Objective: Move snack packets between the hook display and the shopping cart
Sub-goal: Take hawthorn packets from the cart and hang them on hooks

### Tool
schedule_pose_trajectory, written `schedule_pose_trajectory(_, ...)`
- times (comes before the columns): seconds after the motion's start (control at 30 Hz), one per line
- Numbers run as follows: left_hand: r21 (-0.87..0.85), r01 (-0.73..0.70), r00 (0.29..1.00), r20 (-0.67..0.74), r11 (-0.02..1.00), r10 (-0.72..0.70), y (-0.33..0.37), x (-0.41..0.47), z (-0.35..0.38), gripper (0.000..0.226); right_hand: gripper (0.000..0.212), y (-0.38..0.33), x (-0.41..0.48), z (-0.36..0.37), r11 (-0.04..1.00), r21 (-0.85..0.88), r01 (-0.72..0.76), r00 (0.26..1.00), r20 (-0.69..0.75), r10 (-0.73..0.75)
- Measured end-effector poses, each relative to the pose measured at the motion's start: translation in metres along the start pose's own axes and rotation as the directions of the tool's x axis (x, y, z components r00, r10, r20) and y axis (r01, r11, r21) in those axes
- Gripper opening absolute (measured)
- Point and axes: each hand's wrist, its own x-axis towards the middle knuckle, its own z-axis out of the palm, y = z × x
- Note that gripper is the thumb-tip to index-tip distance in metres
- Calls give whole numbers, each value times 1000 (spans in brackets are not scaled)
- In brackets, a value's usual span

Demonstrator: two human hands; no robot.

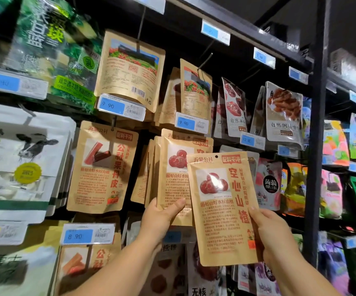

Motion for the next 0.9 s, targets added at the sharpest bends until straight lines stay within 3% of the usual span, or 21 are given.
schedule_pose_trajectory(0.3,-8,-6,1000,-12,1000,6,4,7,1,31,23,3,5,8,1000,-7,3,1000,-7,-3)
schedule_pose_trajectory(0.43,-6,20,998,-59,1000,-20,1,11,1,34,23,3,5,9,1000,9,-9,1000,-9,9)
schedule_pose_trajectory(0.9,339,90,988,-148,937,-41,1,31,-14,42,21,-1,5,12,998,53,-17,1000,14,17)
